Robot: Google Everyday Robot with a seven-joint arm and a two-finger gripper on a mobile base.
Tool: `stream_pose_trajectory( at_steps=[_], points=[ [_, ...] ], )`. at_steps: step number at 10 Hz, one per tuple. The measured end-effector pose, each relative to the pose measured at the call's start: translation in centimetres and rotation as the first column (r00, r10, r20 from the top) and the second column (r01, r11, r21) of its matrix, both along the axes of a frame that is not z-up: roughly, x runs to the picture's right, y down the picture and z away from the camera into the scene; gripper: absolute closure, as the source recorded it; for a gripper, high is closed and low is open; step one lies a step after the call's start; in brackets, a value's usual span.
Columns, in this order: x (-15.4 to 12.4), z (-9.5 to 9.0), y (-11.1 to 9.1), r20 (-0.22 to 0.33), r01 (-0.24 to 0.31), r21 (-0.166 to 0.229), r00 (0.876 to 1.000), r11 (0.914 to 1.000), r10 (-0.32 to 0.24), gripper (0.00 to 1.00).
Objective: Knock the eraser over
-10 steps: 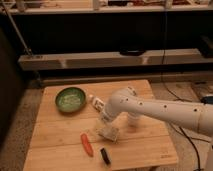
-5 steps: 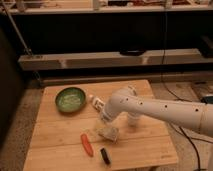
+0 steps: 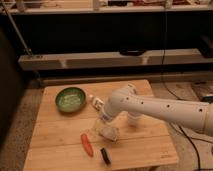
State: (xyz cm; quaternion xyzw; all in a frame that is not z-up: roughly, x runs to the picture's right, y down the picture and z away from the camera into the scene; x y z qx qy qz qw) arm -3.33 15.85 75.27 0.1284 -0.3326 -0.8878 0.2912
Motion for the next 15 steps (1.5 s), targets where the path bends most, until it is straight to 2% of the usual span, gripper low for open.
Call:
stream_pose_trajectory(
  at_steps=[2, 4, 8, 15],
  points=[
    [0.1, -1.6, -1.0, -0.005, -0.003, 0.001, 1.0, 1.0, 0.003, 0.34],
    [-0.2, -2.4, -0.7, -0.002, 0.001, 0.002, 1.0, 1.0, -0.001, 0.34],
    [-0.6, -4.4, -1.4, -0.002, 0.002, 0.005, 1.0, 1.0, -0.002, 0.34],
    [-1.2, -6.6, -0.9, 0.0, 0.007, 0.012, 1.0, 0.9999, -0.007, 0.34]
  ],
)
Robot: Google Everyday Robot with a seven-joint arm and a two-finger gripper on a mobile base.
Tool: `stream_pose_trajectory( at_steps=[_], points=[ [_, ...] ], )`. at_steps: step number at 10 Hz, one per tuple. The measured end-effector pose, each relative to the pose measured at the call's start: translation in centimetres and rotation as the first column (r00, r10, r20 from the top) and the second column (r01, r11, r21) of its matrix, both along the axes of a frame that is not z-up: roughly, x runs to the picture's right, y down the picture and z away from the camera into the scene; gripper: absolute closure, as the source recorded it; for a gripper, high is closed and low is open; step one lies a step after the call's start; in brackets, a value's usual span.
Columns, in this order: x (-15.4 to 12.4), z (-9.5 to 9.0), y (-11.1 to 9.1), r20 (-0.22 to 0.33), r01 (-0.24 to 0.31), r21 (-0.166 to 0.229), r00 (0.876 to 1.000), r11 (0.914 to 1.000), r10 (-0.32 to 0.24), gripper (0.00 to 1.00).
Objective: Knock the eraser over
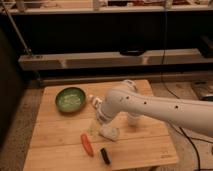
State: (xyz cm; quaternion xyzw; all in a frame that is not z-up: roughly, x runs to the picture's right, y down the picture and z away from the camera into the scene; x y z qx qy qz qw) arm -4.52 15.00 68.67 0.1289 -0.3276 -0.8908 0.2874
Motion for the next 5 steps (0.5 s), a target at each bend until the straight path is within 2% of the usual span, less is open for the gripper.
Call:
stream_pose_trajectory(
  at_steps=[5],
  points=[
    [-0.4, -1.7, 0.2, 0.001, 0.003, 0.005, 1.0, 1.0, -0.003, 0.34]
  ],
)
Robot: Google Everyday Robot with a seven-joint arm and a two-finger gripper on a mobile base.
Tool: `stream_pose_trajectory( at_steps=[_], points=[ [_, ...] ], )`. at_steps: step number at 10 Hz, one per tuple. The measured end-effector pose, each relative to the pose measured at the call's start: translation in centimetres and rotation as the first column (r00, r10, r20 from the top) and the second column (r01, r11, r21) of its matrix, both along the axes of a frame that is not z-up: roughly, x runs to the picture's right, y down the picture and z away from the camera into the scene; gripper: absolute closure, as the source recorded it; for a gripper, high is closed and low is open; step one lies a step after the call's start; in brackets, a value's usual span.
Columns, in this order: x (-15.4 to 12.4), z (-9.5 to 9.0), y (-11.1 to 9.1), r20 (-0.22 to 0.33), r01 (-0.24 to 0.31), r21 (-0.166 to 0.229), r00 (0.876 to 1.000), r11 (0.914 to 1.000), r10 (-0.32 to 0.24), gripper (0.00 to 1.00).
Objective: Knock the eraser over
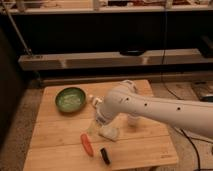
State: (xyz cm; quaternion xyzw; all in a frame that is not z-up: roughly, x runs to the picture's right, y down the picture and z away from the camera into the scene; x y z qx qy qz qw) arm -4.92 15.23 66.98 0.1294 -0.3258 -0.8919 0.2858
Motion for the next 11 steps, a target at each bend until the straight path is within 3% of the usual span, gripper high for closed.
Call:
stream_pose_trajectory(
  at_steps=[11],
  points=[
    [-0.4, -2.8, 1.6, 0.012, -0.012, 0.018, 1.0, 0.9998, 0.011, 0.34]
  ],
)
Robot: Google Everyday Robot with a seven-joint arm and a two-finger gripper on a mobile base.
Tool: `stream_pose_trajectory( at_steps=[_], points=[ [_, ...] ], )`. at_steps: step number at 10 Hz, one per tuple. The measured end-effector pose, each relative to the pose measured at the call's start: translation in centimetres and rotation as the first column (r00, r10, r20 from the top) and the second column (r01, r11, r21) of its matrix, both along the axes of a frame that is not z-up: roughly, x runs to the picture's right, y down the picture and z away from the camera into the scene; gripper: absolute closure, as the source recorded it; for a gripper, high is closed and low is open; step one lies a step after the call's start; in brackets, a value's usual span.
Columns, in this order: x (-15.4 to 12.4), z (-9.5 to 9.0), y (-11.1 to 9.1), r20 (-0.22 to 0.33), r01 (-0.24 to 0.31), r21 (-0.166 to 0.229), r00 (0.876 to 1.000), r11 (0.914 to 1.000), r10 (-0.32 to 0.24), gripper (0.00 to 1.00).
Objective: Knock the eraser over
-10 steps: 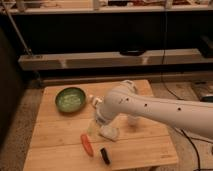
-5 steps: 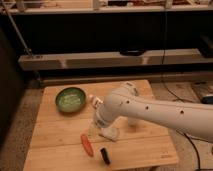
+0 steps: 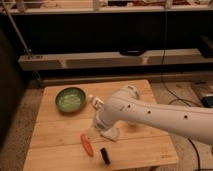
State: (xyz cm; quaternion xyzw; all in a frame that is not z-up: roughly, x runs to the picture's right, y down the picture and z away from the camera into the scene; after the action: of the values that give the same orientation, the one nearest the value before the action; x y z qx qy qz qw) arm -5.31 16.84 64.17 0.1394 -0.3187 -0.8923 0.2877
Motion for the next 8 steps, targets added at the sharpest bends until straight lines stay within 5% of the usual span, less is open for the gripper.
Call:
stream_pose_trajectory(
  at_steps=[8],
  points=[
    [0.1, -3.1, 3.2, 0.038, -0.03, 0.026, 0.999, 0.9992, 0.029, 0.36]
  ],
)
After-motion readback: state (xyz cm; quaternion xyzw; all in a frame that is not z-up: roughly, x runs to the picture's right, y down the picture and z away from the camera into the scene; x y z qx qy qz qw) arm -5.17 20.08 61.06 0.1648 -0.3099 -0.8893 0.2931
